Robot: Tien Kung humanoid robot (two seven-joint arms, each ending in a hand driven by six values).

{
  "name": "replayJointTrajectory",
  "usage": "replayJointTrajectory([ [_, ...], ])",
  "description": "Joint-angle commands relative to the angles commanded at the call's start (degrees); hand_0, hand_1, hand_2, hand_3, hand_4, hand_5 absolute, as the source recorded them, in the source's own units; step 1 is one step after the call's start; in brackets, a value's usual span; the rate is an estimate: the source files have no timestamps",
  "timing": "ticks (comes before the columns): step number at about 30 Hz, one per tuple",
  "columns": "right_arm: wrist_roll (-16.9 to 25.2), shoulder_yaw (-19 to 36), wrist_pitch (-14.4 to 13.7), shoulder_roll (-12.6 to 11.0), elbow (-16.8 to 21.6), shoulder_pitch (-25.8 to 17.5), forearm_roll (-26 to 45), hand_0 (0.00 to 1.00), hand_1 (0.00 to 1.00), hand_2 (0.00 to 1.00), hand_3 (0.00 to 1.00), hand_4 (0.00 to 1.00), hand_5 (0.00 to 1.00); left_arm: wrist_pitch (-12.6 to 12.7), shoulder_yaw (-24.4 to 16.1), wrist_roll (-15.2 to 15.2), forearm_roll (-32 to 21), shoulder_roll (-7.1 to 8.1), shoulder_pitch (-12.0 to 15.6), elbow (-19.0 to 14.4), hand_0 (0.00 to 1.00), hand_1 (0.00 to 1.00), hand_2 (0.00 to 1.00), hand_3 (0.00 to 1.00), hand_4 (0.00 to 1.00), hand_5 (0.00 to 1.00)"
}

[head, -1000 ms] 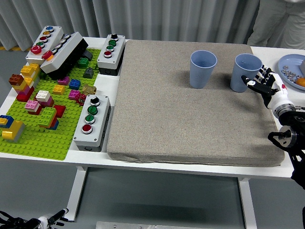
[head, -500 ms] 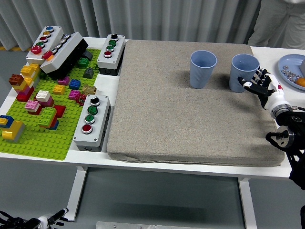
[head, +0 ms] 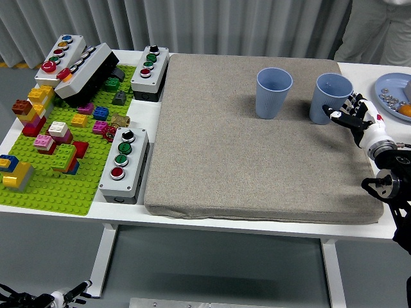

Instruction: Pick cup pour cup place

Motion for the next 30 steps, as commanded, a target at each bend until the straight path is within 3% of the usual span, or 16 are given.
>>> replayJointTrajectory([
  [30, -0.3, -0.6, -0.2, 0.6, -0.2, 0.6, 0.1, 0.982, 0.927, 0.998, 0.952, 0.826, 0.175, 0.0, 0.1, 0.0, 0.0, 0.08, 0.0, 0.0, 0.825, 0.841, 0.898, 0.793, 0.599, 0.998],
])
